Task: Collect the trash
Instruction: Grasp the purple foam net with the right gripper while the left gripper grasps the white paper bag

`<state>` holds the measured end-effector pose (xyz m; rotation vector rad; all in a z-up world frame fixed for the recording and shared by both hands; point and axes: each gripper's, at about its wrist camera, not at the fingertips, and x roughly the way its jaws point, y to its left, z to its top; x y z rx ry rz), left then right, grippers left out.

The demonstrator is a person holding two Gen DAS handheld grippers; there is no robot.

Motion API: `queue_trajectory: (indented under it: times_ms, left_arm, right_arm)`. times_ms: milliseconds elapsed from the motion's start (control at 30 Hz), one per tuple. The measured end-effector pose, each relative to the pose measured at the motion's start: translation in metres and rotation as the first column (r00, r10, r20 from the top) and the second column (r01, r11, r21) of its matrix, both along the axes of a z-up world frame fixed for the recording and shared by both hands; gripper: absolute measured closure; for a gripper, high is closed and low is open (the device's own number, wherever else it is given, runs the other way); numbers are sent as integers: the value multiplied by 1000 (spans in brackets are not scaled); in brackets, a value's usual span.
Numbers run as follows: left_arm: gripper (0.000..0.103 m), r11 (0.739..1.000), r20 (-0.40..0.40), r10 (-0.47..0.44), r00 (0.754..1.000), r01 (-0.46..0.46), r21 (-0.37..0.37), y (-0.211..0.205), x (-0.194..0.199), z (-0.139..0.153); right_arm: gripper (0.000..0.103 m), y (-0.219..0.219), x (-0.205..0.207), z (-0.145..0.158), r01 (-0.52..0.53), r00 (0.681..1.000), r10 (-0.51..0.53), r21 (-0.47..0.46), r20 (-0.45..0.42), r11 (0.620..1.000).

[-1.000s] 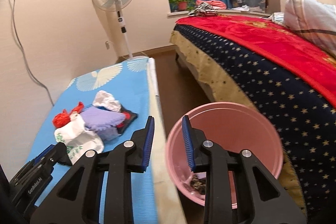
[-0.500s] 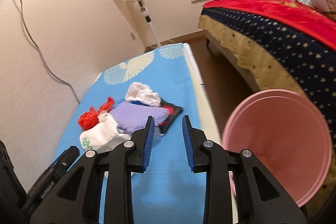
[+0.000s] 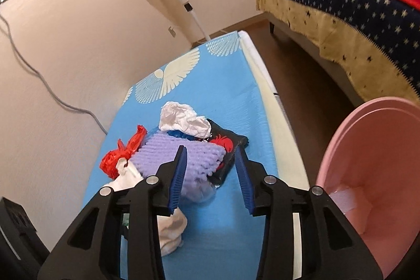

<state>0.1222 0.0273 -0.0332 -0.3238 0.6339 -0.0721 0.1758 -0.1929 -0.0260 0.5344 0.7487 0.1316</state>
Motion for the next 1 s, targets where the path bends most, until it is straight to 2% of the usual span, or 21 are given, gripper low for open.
queue_trajectory:
  times_ms: [333, 500, 633, 733, 833, 900, 1000]
  left_arm:
    - [57, 1000, -30, -3, 1000, 2, -17, 0, 11, -8]
    - [57, 1000, -38, 6, 999, -7, -14, 1, 12, -8]
    - [57, 999, -50, 9, 999, -12, -51, 3, 13, -10]
    - [57, 997, -57, -2, 998, -3, -75, 3, 13, -13]
    - [58, 995, -60, -28, 998, 22, -99, 0, 13, -12]
    - [58, 994, -64, -43, 997, 36, -105, -3, 13, -12]
    - [71, 994, -61, -56, 997, 50, -95, -6, 10, -10]
  right_arm:
    - [61, 5, 31, -33, -30, 994, 40, 104, -99, 994]
    - [61, 9, 35, -36, -43, 993, 57, 135, -103, 990]
    - [62, 18, 36, -33, -88, 990, 102, 141, -94, 986]
    - [69, 21, 35, -29, -109, 989, 121, 146, -81, 983]
    - [83, 23, 33, -24, -132, 988, 142, 145, -65, 981]
    - [87, 26, 30, -18, -149, 987, 156, 128, -45, 981]
    - [89, 28, 23, -7, -167, 986, 168, 91, -11, 982]
